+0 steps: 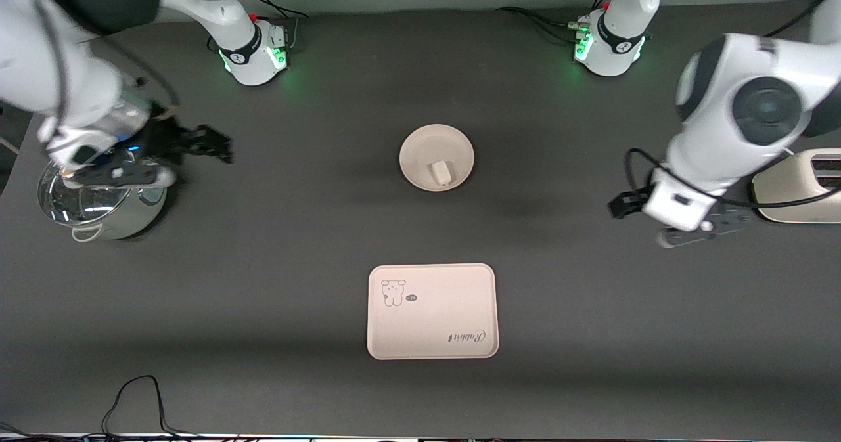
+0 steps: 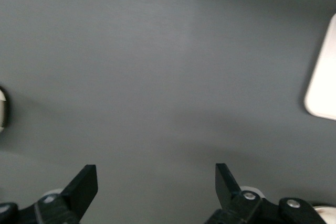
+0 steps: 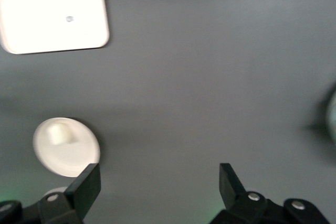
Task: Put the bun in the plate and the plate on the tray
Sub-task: 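Open the left gripper and withdraw it from the plate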
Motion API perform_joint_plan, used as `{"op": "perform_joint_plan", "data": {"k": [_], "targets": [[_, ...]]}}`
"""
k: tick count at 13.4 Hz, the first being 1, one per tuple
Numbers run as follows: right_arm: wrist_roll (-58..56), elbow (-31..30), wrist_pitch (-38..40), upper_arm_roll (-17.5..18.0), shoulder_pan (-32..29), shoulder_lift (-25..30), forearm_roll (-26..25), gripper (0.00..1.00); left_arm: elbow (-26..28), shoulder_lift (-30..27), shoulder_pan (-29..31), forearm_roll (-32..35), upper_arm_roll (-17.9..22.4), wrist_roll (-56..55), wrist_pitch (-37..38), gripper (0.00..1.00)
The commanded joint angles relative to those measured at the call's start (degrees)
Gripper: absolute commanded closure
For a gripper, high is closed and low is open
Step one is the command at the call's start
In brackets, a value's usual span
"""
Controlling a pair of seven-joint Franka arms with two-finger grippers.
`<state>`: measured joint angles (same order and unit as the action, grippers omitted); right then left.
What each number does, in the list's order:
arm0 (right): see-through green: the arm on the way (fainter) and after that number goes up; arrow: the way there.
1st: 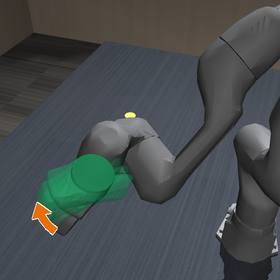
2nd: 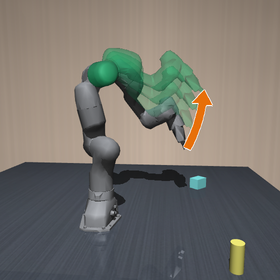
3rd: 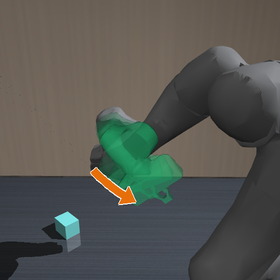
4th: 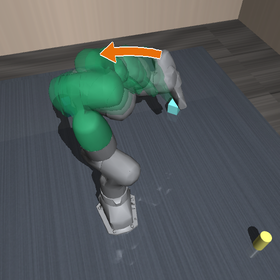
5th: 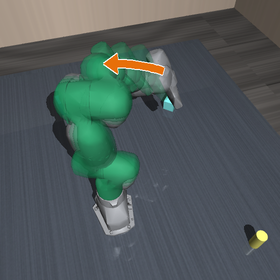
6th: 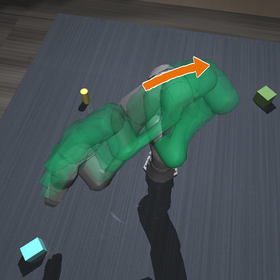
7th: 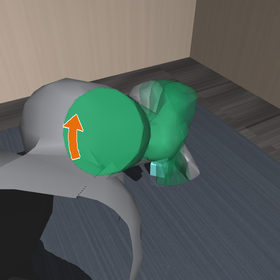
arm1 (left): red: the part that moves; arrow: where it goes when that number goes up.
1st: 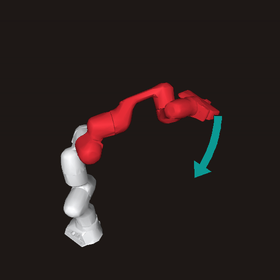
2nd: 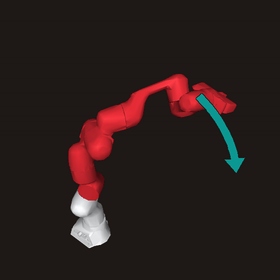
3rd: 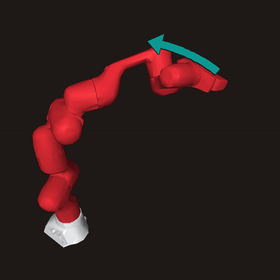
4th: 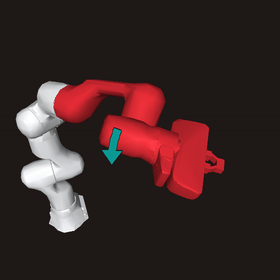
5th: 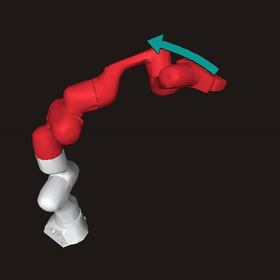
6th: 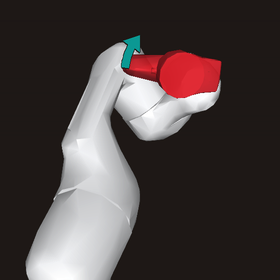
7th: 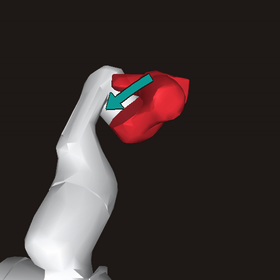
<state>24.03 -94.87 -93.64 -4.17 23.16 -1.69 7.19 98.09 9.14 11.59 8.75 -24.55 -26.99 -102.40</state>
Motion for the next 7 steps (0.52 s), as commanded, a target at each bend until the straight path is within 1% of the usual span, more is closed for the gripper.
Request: {"op": "perform_joint_plan", "data": {"k": [1,2,3,4,5,6,7], "targets": [[14.7,-5.5,-7.8,-0.6,11.1,1.4,0.6,0.00,0.4,-3.2,2.7,0.0,-0.6,6.0,2.5,0.00],[19.4,-6.5,-10.0,-0.7,14.8,1.1,0.6,0.00,0.5,-3.9,4.0,-0.1,-0.7,8.3,2.6,0.00],[22.6,-7.2,-11.6,-0.7,18.0,0.8,0.6,0.00,0.5,-4.4,3.6,-0.2,-0.1,9.7,3.7,0.00],[24.5,-7.3,-12.5,-0.7,20.3,0.5,0.6,0.00,0.7,-5.2,1.5,-0.5,1.9,9.8,5.5,0.00],[24.9,-7.3,-12.7,-0.6,22.7,0.3,0.7,0.00,1.0,-6.4,-3.5,-0.7,7.6,9.8,6.8,0.00],[24.9,-7.5,-12.6,-0.6,24.7,0.1,0.8,0.00,1.1,-6.9,-10.0,-0.8,15.0,9.9,7.3,0.00],[24.7,-8.8,-12.8,-0.6,26.0,0.5,2.7,0.00,1.1,-7.3,-15.1,-2.2,21.3,11.3,7.3,0.00]]}}
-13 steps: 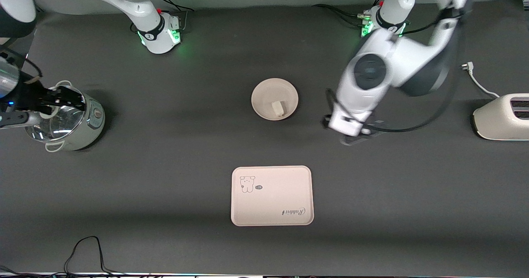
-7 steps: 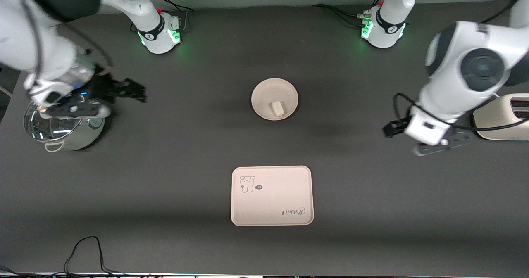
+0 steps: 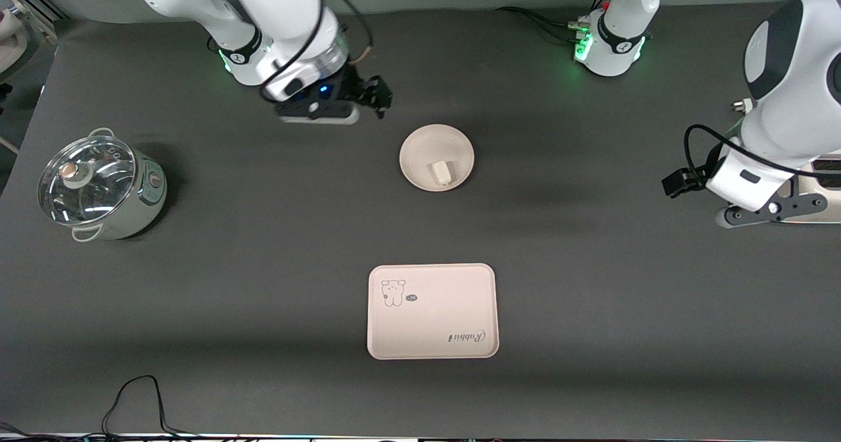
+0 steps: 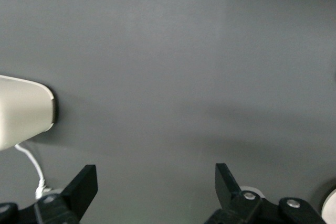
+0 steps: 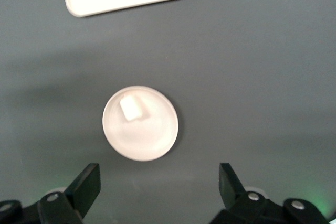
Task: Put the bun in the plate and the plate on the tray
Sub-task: 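Move the right gripper to the plate rim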
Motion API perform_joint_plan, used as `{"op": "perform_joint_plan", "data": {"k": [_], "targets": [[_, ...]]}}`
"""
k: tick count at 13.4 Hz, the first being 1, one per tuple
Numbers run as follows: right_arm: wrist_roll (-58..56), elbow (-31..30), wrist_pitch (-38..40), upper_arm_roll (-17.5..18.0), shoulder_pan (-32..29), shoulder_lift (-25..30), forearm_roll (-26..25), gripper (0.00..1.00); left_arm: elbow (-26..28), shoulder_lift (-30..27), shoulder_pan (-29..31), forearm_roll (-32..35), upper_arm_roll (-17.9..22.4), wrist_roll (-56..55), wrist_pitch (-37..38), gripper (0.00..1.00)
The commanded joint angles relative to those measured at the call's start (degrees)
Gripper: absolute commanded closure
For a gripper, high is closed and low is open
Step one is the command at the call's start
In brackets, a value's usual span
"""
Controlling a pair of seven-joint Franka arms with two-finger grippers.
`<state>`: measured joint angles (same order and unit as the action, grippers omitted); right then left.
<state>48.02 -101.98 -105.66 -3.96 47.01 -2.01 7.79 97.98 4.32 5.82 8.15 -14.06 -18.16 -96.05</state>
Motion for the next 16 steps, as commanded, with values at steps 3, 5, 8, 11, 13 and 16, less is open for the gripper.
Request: {"op": "perform_joint_plan", "data": {"k": [3,5,8,11,13,16], "targets": [[0.3,-5.5,-4.1,-1.0,7.0,2.1,5.0,0.00,1.3,-3.0,-15.7,-5.3,21.1,9.7,0.9,0.00],[0.1,-8.5,-6.9,-1.2,7.1,2.8,4.8,0.00,2.1,-4.3,-16.1,-5.2,22.0,9.7,1.8,0.00],[0.1,-15.8,-14.0,-1.2,7.1,3.7,1.5,0.00,2.5,-4.6,-16.3,-4.5,21.8,9.3,3.8,0.00],[0.1,-25.2,-27.3,-1.1,7.3,3.1,1.2,0.00,2.1,-4.1,-16.0,-4.5,21.8,9.7,3.6,0.00],[0.1,-29.3,-34.4,-1.0,7.6,0.7,1.2,0.00,2.1,-4.1,-15.9,-4.5,21.9,9.7,4.3,0.00],[0.5,-34.8,-47.6,-1.0,8.9,-4.4,1.2,0.00,1.7,-4.2,-16.5,-4.5,21.4,9.7,4.3,0.00]]}}
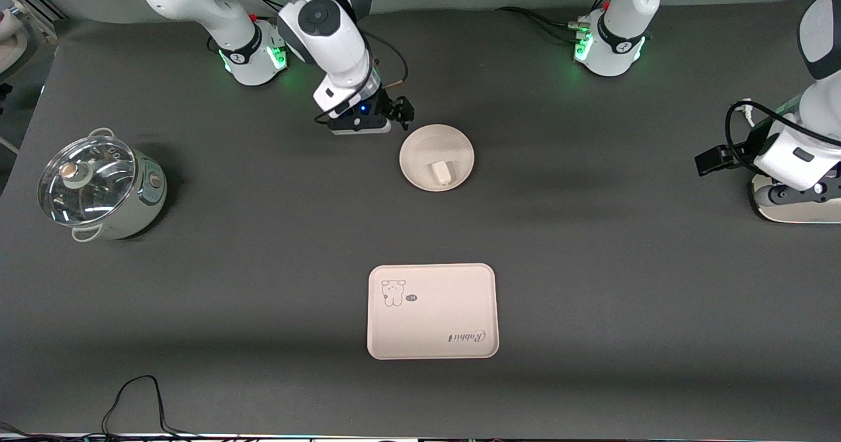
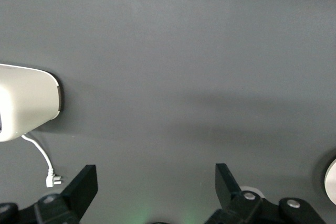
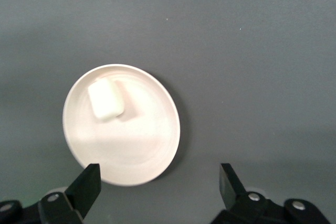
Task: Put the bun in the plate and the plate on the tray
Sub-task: 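Move the right gripper to the plate rim, then close the right gripper on the plate rim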
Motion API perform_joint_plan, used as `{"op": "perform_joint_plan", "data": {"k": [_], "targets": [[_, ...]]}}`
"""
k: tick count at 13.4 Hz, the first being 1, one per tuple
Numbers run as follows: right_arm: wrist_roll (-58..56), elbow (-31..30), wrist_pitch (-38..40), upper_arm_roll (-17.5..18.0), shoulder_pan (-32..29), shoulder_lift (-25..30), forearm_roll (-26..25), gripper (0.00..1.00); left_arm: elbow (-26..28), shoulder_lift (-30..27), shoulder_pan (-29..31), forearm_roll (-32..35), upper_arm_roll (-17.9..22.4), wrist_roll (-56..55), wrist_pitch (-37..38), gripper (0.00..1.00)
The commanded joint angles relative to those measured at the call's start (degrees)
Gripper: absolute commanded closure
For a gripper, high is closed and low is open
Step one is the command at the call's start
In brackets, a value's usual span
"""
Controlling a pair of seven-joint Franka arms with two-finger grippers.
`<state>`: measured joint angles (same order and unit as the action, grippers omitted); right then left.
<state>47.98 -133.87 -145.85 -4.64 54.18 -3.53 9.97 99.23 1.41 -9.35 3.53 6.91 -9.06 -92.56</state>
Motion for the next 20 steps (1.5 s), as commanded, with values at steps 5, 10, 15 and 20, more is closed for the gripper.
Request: {"op": "perform_joint_plan", "data": {"k": [5,10,15,20], "targets": [[2.0,-3.8,-22.9,-0.2,3.0,-14.2,-0.8,0.00,-0.6,-1.0,-1.6,0.1,-0.1,0.3,0.6,0.00],[2.9,-3.2,-27.6,0.0,3.3,-18.4,-0.3,0.00,-0.5,-1.0,-1.5,0.1,-0.4,-0.1,0.9,0.00],[2.3,-3.0,-27.6,0.0,3.2,-18.9,-0.4,0.46,-0.5,-1.0,-1.5,-0.3,-0.5,0.3,0.9,0.00],[1.9,-2.9,-27.6,0.0,3.2,-18.9,-0.5,0.82,-0.6,-1.0,-1.6,-0.3,-0.5,0.4,0.9,0.00]]}}
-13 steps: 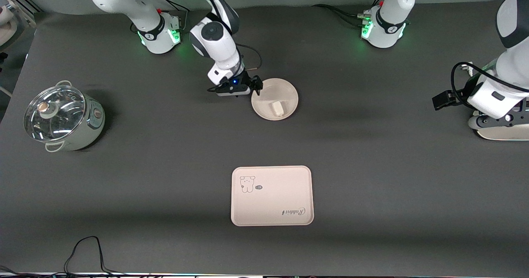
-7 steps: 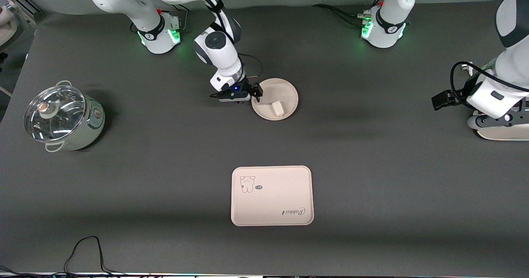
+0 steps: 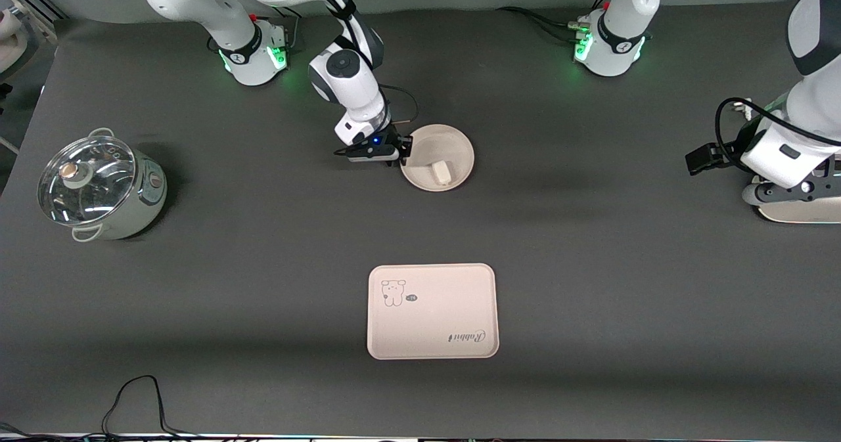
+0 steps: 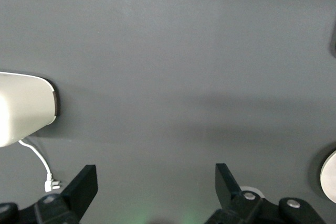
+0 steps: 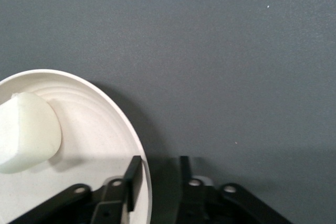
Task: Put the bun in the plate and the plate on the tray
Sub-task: 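Close the right gripper on the plate rim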
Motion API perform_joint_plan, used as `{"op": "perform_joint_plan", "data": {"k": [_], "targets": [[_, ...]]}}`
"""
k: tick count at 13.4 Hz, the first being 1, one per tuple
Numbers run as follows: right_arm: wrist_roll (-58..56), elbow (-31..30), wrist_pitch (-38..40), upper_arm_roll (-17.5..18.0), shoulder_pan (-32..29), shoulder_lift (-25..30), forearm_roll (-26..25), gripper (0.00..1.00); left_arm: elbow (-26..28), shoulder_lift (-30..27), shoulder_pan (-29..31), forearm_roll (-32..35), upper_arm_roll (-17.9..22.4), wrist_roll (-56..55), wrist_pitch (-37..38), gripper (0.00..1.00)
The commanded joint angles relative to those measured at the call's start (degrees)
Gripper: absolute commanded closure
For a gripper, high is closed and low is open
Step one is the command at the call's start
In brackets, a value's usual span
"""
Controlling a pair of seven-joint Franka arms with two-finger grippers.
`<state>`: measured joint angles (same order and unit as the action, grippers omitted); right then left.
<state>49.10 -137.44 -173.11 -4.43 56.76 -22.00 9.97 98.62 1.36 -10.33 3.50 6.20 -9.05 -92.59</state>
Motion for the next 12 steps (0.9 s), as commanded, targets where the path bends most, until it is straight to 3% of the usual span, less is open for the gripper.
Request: {"op": "perform_joint_plan", "data": {"k": [1,6,9,12], "targets": [[0.8,0.7,-0.4,-0.2,0.6,-0.4,-0.5,0.88,0.0,-0.9,-0.6,-0.3,0.2,0.4,1.1,0.00],[-0.3,0.8,0.3,-0.3,0.0,1.3,-0.7,0.90,-0.4,-0.8,-0.6,-0.4,0.0,0.6,1.6,0.00],[-2.3,1.1,5.7,-0.4,-2.7,6.3,-0.7,0.97,-0.9,-0.5,-0.7,-0.4,0.0,0.6,2.1,0.00],[-3.5,1.4,11.7,-0.4,-4.8,12.3,-0.7,0.99,-2.6,0.4,-1.2,-0.4,-0.5,0.4,3.8,0.00]]}}
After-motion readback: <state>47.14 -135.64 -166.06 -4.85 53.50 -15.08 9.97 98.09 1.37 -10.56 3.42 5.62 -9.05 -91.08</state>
